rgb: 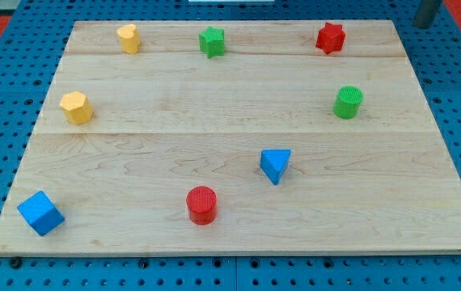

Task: Move the green circle towards up

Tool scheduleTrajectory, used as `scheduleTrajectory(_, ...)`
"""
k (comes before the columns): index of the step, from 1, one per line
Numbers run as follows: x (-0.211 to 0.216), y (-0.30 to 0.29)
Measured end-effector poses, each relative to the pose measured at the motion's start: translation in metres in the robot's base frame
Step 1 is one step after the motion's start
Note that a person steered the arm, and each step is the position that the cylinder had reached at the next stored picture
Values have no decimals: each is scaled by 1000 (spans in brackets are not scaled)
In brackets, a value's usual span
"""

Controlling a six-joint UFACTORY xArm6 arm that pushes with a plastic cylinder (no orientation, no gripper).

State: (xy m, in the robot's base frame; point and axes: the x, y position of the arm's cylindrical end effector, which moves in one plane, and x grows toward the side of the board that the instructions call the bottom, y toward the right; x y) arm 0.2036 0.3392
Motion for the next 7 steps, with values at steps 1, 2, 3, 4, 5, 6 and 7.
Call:
scheduleTrajectory(1,5,-3)
scheduleTrajectory(2,42,-39)
scheduleTrajectory(3,104,-126)
scheduleTrajectory(4,141,-188)
scheduleTrajectory(5,160,-220)
scheduleTrajectory(6,175,-252)
scheduleTrajectory(7,189,-282)
